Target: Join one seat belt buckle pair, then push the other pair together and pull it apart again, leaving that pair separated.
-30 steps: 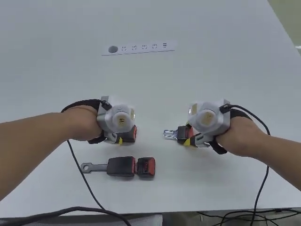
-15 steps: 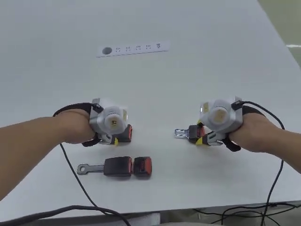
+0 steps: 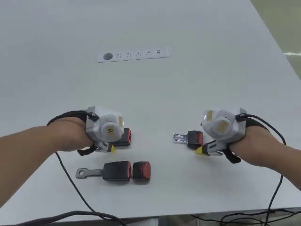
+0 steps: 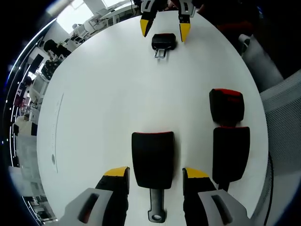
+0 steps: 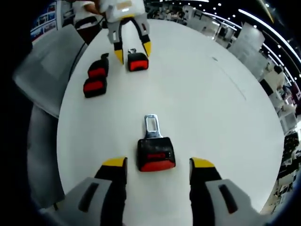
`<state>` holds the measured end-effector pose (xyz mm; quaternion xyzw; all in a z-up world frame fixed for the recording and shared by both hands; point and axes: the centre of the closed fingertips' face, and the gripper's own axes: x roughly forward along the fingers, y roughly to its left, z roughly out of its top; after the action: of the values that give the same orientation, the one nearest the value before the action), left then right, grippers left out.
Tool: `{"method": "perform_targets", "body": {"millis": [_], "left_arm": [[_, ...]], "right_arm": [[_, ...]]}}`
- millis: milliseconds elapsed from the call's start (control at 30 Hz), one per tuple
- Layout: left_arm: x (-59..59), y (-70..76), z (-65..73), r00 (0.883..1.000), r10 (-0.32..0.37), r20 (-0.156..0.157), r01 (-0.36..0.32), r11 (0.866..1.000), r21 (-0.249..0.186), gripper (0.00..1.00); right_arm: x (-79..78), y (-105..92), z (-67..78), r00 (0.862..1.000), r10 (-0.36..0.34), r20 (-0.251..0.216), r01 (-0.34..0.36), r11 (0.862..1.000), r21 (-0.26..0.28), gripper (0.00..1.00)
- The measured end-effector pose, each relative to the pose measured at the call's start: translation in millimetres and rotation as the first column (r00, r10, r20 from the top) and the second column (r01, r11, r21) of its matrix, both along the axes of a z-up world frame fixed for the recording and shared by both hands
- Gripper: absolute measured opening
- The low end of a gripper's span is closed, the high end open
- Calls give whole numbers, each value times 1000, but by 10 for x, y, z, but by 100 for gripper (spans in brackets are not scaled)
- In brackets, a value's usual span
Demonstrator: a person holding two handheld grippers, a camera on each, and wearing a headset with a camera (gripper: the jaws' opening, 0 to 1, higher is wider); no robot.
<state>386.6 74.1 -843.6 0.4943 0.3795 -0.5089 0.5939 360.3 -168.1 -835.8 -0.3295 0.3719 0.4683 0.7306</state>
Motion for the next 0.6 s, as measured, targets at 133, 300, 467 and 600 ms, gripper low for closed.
{"method": "perform_targets", "body": {"millis": [133, 300, 467, 600], "left_arm": [[23, 9, 162, 995, 82, 51, -78, 994, -81, 54], [25, 64, 458, 964, 261, 44, -243, 939, -243, 60], [-96, 198, 667, 944, 325, 47, -296, 904, -310, 65], [-271, 331, 707, 931, 363, 30, -329, 874, -358, 68]], "right_arm": [[-64, -16, 125, 999, -42, 12, 41, 998, 54, 57], [-187, -23, 251, 996, -87, 12, 85, 989, 120, 58], [-325, 35, 396, 984, -173, -37, 177, 956, 234, 60], [-453, 47, 451, 982, -186, -40, 190, 948, 257, 61]]}}
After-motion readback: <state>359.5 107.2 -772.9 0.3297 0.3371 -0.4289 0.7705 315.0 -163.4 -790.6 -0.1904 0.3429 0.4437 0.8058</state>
